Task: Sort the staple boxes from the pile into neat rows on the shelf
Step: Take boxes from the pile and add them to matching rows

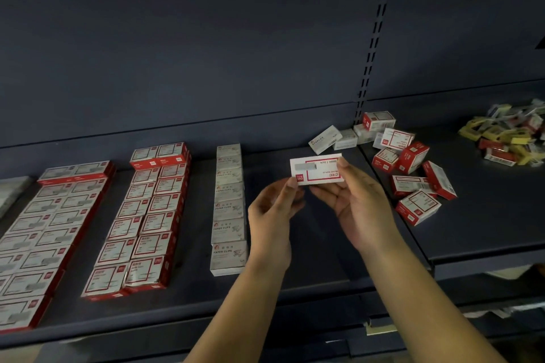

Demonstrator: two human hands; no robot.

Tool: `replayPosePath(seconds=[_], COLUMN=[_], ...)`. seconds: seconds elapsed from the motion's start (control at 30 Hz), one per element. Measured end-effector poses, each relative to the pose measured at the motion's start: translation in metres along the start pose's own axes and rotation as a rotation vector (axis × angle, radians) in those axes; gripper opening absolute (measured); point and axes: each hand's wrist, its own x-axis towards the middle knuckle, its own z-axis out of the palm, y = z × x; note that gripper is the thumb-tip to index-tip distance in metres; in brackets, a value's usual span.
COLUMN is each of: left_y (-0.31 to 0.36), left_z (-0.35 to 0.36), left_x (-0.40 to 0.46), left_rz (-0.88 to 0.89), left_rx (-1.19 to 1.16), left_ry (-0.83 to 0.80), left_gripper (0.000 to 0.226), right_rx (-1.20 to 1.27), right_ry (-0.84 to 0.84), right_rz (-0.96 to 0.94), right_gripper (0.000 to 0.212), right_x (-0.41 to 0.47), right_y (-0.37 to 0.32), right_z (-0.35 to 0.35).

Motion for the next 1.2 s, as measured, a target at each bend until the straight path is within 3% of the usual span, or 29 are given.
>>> replayPosePath(seconds=[0.43, 0.63, 0.77, 0.9, 1.0, 1.2], left_y=[0.016, 0.027, 0.032, 0.037, 0.04, 0.041], left_z=[-0.001, -0.009, -0.014, -0.015, -0.018, -0.033], left_x=[-0.004, 0.007, 0.01, 0.012, 0.012, 0.011], left_rz=[-0.016, 0.105, 0.124, 0.164, 0.134, 0.038], left_rx=[-0.031, 0.107, 0.269, 0.351, 0.286, 0.067], left_ry=[0.03, 0.13, 0.1, 0.0, -0.031, -0.085], left_gripper=[0.01, 0.009, 0.004, 0.01, 0.006, 0.017], right_rx=[-0.059, -0.226, -0.402, -0.53, -0.471, -0.07], right_ry=[-0.055, 0.0, -0.139, -0.267, -0.173, -0.006], right_rz=[0.096, 0.214, 0.241, 0.154, 0.128, 0.121], right_gripper=[0.045, 0.03, 0.038, 0.026, 0.01, 0.018], right_x=[0.001, 0.001, 0.0, -0.004, -0.005, -0.008], right_y=[0.004, 0.005, 0.004, 0.004, 0.007, 0.015], right_z=[0.0, -0.005, 0.0, 0.009, 0.017, 0.024])
